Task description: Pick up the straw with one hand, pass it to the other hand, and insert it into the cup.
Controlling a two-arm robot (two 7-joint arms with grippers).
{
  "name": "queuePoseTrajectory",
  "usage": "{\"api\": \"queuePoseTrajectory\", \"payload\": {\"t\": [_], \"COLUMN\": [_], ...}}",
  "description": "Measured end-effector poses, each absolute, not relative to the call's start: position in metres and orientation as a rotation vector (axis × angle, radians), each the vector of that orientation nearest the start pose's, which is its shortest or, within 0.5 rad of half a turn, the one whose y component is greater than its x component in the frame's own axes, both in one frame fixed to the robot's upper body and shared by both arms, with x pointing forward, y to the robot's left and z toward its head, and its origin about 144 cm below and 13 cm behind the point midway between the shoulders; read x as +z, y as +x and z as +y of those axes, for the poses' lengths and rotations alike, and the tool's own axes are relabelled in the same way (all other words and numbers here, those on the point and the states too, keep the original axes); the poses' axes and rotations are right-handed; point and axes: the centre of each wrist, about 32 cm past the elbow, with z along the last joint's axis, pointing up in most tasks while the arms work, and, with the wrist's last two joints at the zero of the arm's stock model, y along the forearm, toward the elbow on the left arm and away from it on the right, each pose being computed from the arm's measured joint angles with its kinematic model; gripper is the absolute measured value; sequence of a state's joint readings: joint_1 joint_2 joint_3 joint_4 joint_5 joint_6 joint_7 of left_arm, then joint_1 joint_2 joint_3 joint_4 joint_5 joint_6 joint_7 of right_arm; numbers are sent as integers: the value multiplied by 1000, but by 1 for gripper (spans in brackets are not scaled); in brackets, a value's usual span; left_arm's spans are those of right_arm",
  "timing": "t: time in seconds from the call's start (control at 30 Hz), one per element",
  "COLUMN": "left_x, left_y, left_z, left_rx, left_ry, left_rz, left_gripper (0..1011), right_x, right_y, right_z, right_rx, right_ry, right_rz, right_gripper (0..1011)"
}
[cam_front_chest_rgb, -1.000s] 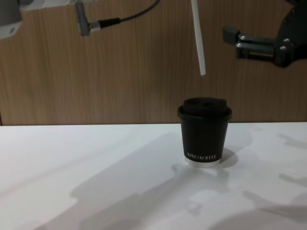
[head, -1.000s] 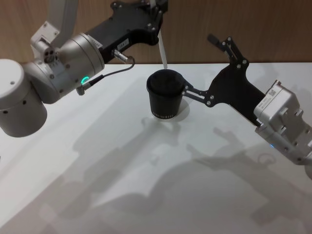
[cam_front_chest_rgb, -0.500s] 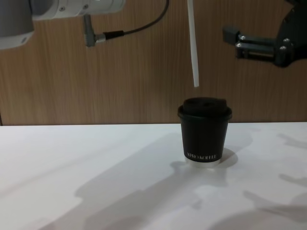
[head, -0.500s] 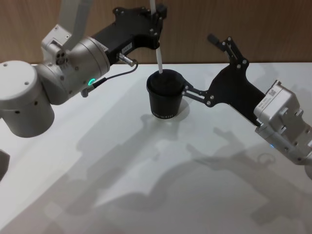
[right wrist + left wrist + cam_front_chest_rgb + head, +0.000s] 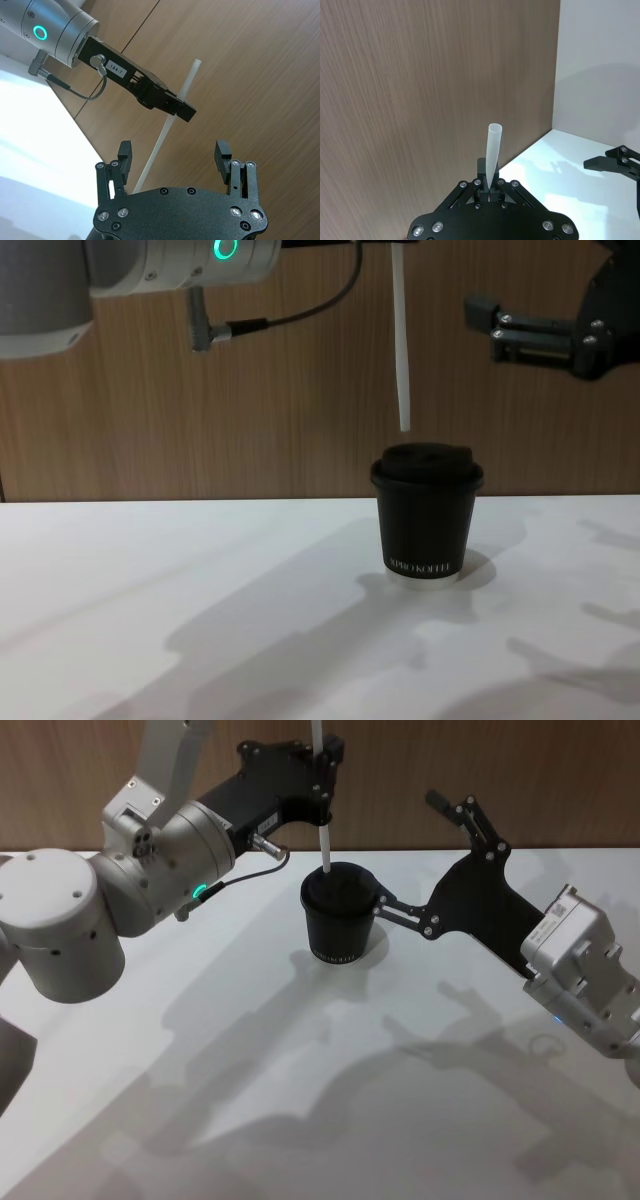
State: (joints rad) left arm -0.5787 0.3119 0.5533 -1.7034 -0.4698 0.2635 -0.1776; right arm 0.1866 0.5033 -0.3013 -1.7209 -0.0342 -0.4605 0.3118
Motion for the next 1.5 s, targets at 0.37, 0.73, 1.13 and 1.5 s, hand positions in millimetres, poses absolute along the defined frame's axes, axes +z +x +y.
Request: {"api": "queuePoseTrajectory", "payload": {"t": [0.37,0.73,1.13,1.5], "left_x": [1340,1337,1334,1330], "left_y": [530,534,539,542], "left_z": [140,140,140,140], "left_rx": [805,812,814,818], "left_ry": [-90,-85,-76,-64], "left_rz": [-209,-208,-202,-200], "left_gripper": [5,6,5,5], "right_x": [1240,1240,1240,1240], "right_y": [484,484,484,484], "right_z": [-262,-262,-262,-262], "right_rx": [-777,-777,-777,-777], "right_ry": [35,35,35,35], "right_rz": [-861,-861,-861,-861], "right_gripper": [1001,1001,1001,1001]}}
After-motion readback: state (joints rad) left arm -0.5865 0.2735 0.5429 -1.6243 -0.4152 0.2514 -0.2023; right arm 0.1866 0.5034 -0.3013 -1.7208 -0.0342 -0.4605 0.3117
